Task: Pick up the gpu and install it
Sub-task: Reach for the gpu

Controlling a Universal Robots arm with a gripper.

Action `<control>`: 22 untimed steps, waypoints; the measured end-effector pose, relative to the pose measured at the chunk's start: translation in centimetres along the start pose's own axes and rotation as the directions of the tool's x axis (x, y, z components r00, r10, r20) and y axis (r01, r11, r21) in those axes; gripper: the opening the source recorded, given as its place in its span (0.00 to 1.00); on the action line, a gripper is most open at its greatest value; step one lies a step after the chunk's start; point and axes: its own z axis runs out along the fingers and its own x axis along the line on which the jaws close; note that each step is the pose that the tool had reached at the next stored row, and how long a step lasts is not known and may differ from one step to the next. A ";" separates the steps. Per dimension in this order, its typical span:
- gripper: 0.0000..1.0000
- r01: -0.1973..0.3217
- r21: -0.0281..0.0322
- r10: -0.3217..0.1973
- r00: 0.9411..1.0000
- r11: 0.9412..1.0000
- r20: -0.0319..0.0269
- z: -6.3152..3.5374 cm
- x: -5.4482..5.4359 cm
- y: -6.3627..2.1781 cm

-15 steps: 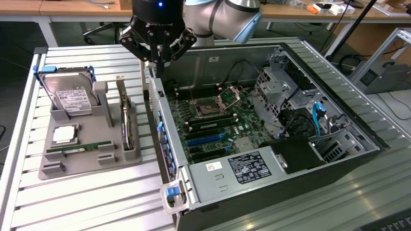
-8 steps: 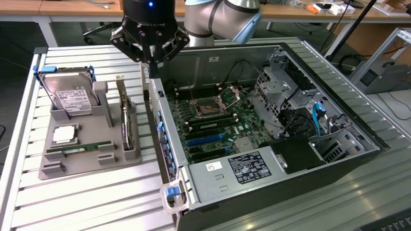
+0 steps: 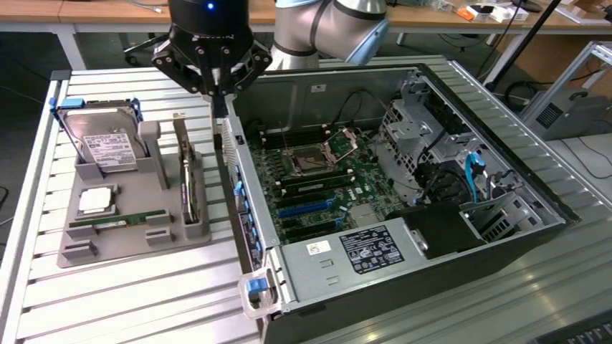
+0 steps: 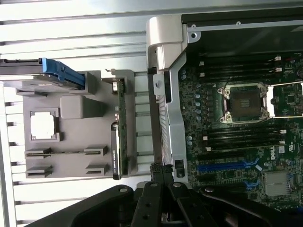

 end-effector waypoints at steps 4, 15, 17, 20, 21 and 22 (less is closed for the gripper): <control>0.11 0.000 0.000 0.000 1.000 1.000 0.000 -0.02 0.8 -0.06; 0.11 0.000 0.000 0.000 1.000 1.000 0.000 -0.06 2.2 -0.16; 0.11 0.000 0.000 0.000 1.000 1.000 0.000 -0.07 2.5 -0.19; 0.11 0.000 0.000 0.000 1.000 1.000 0.000 -0.07 2.8 -0.21; 0.11 0.000 0.000 0.000 1.000 1.000 0.000 -0.08 2.9 -0.22; 0.11 0.000 0.000 0.000 1.000 1.000 0.000 -0.08 3.0 -0.23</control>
